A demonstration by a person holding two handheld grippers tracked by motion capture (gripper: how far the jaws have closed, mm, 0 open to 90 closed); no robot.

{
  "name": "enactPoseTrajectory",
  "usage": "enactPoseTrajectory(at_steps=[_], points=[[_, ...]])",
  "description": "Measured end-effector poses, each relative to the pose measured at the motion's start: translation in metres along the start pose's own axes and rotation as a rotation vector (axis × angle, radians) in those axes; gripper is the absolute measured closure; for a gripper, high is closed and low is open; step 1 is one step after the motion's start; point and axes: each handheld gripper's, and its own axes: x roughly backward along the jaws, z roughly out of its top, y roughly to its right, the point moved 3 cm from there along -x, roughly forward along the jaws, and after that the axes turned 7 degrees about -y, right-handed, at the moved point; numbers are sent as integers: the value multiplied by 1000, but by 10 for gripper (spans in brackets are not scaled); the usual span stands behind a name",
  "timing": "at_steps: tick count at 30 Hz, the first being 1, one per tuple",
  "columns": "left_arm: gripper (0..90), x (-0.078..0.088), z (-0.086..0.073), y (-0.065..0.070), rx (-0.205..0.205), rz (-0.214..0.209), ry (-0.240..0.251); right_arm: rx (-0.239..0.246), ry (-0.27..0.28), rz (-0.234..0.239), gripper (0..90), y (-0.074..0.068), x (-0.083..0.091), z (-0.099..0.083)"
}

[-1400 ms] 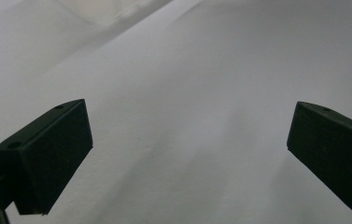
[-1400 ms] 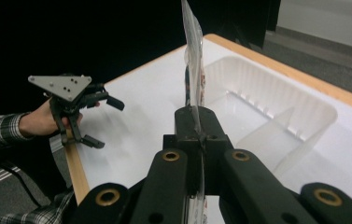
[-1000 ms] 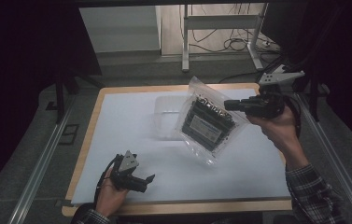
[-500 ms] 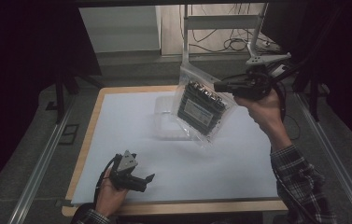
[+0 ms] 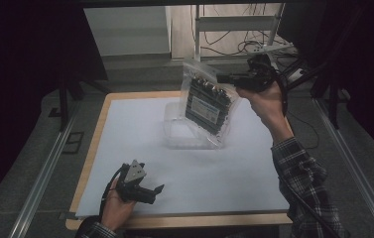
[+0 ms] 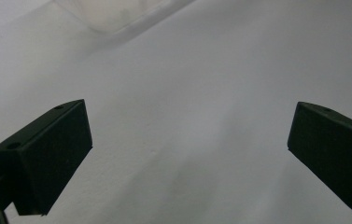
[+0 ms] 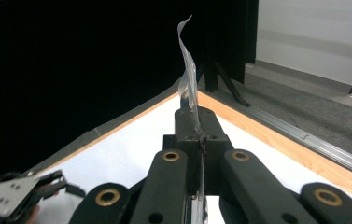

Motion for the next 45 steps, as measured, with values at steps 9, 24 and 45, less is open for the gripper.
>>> enactPoseTrajectory(at_steps=[9, 24, 45], points=[[0, 0, 0, 0, -3, -3, 0, -10, 16, -20, 890, 4, -26, 14], [0, 0, 0, 1, -4, -9, 2, 5, -6, -47, 891, 20, -84, 13], [0, -2, 0, 2, -12, -11, -12, 16, -80, -149, 889, 40, -103, -24]])
